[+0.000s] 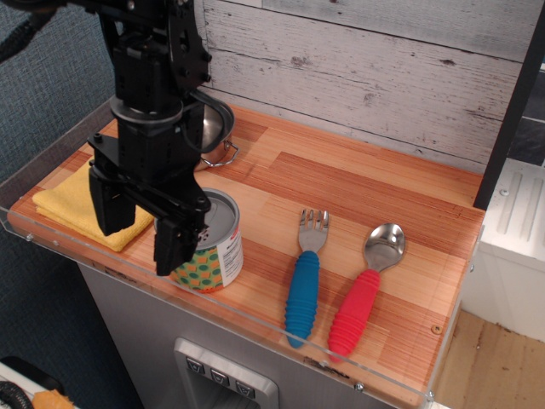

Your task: Move can to top of table above the blue utensil.

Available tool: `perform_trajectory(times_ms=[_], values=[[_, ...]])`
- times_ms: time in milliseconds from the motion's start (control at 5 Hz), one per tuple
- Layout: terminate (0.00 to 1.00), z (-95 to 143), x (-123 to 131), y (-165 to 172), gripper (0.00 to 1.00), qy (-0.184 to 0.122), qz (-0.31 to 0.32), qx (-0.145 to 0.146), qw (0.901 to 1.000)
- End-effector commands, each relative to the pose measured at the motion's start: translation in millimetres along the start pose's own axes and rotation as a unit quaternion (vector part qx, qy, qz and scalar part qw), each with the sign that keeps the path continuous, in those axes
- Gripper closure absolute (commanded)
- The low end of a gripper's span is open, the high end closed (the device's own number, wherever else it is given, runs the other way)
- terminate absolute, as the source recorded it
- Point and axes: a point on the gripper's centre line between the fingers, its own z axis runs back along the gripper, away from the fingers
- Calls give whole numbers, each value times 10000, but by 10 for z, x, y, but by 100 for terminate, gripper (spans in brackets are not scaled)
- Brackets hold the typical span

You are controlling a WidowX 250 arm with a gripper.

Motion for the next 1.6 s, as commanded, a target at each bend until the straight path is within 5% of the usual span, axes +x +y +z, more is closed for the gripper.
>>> perform_trajectory(times_ms=[0, 600, 1400], values=[[0, -146, 168, 75, 0, -97, -250, 107, 9996], [0, -228, 444, 72, 0, -938, -918, -233, 9911], [0, -219, 794, 214, 0, -1137, -839, -280, 9896]])
